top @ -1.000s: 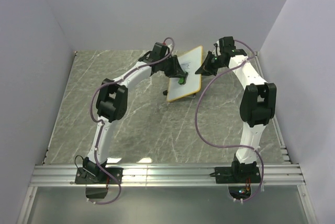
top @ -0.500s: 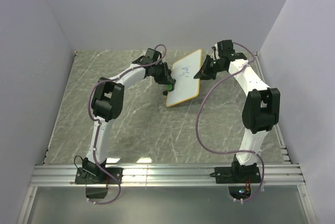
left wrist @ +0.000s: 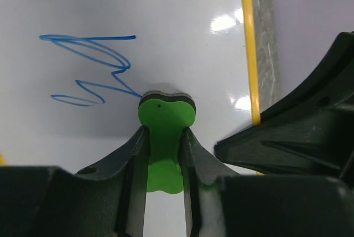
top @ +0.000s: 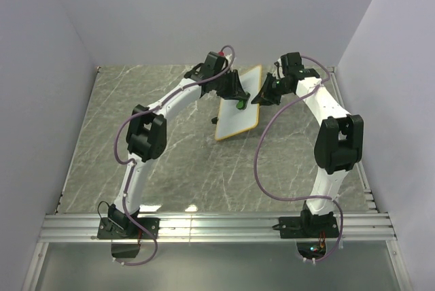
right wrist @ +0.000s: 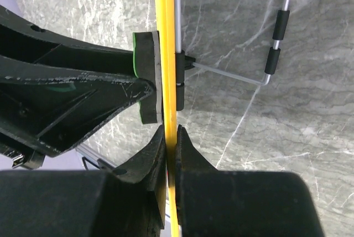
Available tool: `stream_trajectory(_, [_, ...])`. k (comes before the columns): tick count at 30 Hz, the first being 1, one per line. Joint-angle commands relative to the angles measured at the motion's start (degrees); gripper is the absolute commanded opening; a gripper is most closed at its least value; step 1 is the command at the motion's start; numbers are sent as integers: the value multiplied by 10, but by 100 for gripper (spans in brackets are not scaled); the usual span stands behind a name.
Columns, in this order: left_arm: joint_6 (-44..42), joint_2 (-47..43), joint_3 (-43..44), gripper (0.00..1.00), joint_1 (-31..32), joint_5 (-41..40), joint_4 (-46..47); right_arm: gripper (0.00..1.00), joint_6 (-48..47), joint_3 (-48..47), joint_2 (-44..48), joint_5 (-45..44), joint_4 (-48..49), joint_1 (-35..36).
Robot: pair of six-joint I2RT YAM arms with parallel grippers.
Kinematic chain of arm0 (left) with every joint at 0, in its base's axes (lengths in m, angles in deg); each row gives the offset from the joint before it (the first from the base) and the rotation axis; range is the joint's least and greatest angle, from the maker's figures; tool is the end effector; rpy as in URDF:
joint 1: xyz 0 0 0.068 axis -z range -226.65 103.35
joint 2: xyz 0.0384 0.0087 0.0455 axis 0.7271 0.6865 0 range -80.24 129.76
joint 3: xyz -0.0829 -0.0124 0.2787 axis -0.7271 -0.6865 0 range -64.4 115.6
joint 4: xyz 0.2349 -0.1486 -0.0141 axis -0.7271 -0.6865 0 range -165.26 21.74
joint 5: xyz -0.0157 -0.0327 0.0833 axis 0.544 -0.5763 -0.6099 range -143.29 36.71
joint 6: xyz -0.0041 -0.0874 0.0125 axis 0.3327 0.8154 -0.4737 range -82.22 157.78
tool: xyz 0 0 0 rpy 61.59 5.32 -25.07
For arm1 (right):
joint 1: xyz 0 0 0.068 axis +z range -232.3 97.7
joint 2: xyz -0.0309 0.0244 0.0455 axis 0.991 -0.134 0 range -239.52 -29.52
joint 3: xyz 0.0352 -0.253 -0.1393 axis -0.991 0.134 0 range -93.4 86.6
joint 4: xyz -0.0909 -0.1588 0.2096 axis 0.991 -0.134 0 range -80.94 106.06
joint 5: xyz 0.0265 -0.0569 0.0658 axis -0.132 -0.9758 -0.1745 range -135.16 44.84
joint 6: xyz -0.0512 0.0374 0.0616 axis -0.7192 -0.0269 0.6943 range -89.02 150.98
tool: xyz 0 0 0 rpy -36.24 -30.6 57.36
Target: Erase the whiteboard
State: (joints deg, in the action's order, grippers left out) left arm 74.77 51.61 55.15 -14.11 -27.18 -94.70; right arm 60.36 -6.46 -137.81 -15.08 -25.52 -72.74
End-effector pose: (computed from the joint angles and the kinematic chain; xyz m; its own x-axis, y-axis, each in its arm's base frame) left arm 0.4797 -0.3470 0.2363 -0.8861 -0.0756 -0.4573 0.2995 0.6597 -0.6893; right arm 0.4430 0.1146 0.2519 -0.9224 0.2752 -0.2711 0.0439 0.7720 0.6341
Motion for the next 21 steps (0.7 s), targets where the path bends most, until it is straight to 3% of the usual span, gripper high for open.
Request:
stream_trajectory(1, [22,12,4,0,45,79,17,0,-18,17,-38,34,-61,66])
stream_trajectory(12, [12,109,21,0,-18,51,-5,0,-28,2,-24,31,-85,76])
stream_trajectory(17, [-5,155,75,0,-34,33,-48,0,-33,3,-21,31,-90,80])
stream_trajectory(21, [-15,149,47,0,-34,18,-39,0,-35,3,-19,26,-99,87])
